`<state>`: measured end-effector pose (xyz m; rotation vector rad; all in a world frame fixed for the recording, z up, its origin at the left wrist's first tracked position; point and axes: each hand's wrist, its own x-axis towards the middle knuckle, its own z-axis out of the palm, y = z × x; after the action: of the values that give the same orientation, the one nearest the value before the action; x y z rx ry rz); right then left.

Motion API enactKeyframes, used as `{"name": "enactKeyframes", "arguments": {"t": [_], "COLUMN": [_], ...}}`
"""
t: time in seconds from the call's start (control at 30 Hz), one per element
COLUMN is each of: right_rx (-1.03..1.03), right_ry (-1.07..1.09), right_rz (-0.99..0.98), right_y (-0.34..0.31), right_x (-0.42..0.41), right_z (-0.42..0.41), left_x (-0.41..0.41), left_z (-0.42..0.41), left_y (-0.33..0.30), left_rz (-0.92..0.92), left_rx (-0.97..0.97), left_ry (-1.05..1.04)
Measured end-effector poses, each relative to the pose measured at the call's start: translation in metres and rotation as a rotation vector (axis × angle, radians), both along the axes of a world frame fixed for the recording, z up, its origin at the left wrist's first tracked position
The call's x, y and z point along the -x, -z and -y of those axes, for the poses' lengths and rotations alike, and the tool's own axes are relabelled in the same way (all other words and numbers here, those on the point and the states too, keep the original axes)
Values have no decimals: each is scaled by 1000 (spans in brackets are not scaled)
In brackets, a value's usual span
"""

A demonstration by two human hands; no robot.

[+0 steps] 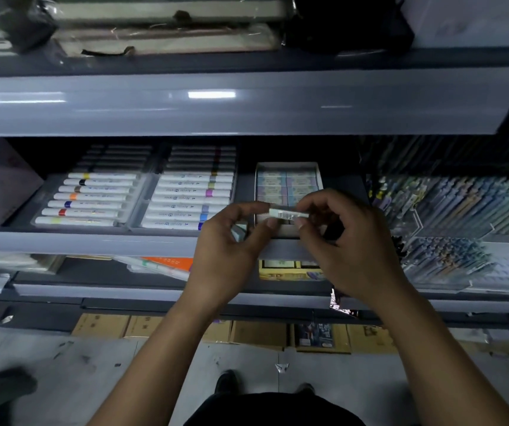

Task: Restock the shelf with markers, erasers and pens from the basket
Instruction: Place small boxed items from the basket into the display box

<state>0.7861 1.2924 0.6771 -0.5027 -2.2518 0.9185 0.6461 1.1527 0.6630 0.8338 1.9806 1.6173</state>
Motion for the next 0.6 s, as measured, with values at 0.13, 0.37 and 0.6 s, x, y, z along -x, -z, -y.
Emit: {"name": "enactKeyframes", "arguments": {"t": [0.13,0.37,0.6], "right_rx": [-31,-213,-278], "right_ry": [35,170,234], "right_rz": [24,291,365], "right_y": [-2,-11,-7], "right_x": [10,49,66], "right_z": [-12,-26,-19], "left_x": [7,13,13], "left_z": [1,2,6], "left_y": [6,14,12], "left_rz": [-209,-389,-385], "left_rx": [86,177,173], "left_ry": [-15,23,46]}}
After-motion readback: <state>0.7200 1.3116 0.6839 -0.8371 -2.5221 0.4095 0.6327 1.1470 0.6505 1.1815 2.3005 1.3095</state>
